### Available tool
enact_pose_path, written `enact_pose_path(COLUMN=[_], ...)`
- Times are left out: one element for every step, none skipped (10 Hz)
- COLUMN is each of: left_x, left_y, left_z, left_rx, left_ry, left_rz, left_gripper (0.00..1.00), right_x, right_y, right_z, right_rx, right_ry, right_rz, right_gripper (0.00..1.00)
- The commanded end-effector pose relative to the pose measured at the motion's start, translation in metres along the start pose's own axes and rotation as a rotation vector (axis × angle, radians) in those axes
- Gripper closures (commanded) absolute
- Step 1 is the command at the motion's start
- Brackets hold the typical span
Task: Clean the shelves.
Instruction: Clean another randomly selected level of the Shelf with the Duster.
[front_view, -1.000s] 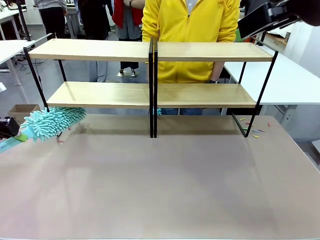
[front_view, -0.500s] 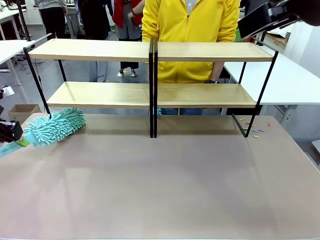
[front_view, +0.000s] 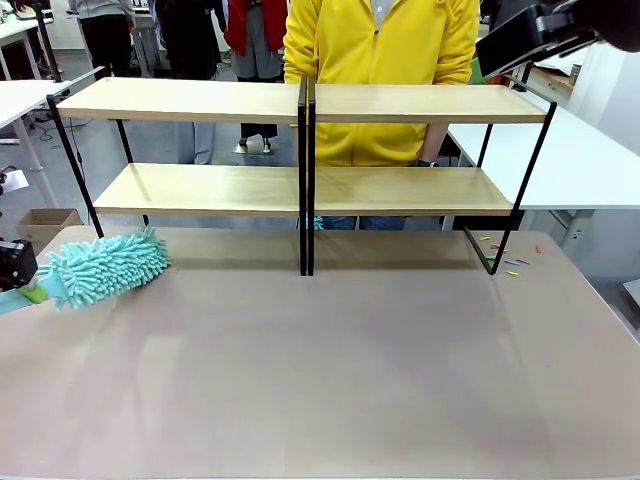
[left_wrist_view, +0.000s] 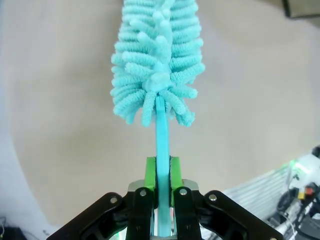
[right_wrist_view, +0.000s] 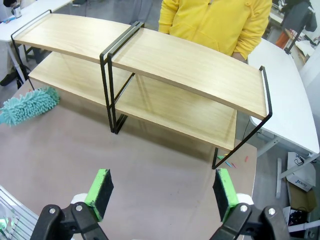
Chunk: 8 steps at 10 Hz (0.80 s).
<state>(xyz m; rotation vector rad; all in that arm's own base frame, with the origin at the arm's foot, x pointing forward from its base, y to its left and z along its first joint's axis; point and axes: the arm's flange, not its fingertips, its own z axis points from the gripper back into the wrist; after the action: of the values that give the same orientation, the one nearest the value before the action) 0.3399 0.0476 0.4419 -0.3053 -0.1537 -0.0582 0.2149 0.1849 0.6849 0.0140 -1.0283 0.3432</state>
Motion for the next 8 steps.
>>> enact_pose_path(left_x=[-0.102, -0.104, -0.104, -0.104, -0.105, -0.109, -0.115, -0.123], left_y=[-0.014, -0.011, -0.007, -0.001, 0.002, 0.005, 0.006, 0.007], left_z=[-0.031, -0.026, -0.023, -0.022, -0.021, -0.016, -0.009, -0.001], left_rx=[0.043, 0.067, 0.081, 0.099, 0.109, 0.108, 0.087, 0.069], left_ry=[0.036, 0.03, 0.008, 0.003, 0.011, 0.026, 0.06, 0.11], left_rz=[0.04, 0.049, 0.072, 0.101, 0.119, 0.129, 0.125, 0.107], left_gripper=[0.88, 0.88, 0.88, 0.88, 0.88, 0.88, 0.88, 0.88], right_x=[0.0, 0.0, 0.0, 0.0, 0.0, 0.0, 0.0, 0.0], right_y=[-0.001, -0.001, -0.001, -0.001, -0.001, -0.001, -0.001, -0.001], right_z=[-0.001, -0.001, -0.001, -0.001, -0.001, -0.001, -0.001, -0.001], right_rx=[-0.004, -0.004, -0.004, -0.004, -0.004, -0.004, -0.004, -0.004], right_ry=[-0.001, -0.001, -0.001, -0.001, -0.001, -0.001, -0.001, -0.001], right_rz=[-0.005, -0.005, -0.005, -0.005, -0.005, -0.005, -0.005, -0.005], right_gripper=[0.0, 0.0, 0.0, 0.0, 0.0, 0.0, 0.0, 0.0])
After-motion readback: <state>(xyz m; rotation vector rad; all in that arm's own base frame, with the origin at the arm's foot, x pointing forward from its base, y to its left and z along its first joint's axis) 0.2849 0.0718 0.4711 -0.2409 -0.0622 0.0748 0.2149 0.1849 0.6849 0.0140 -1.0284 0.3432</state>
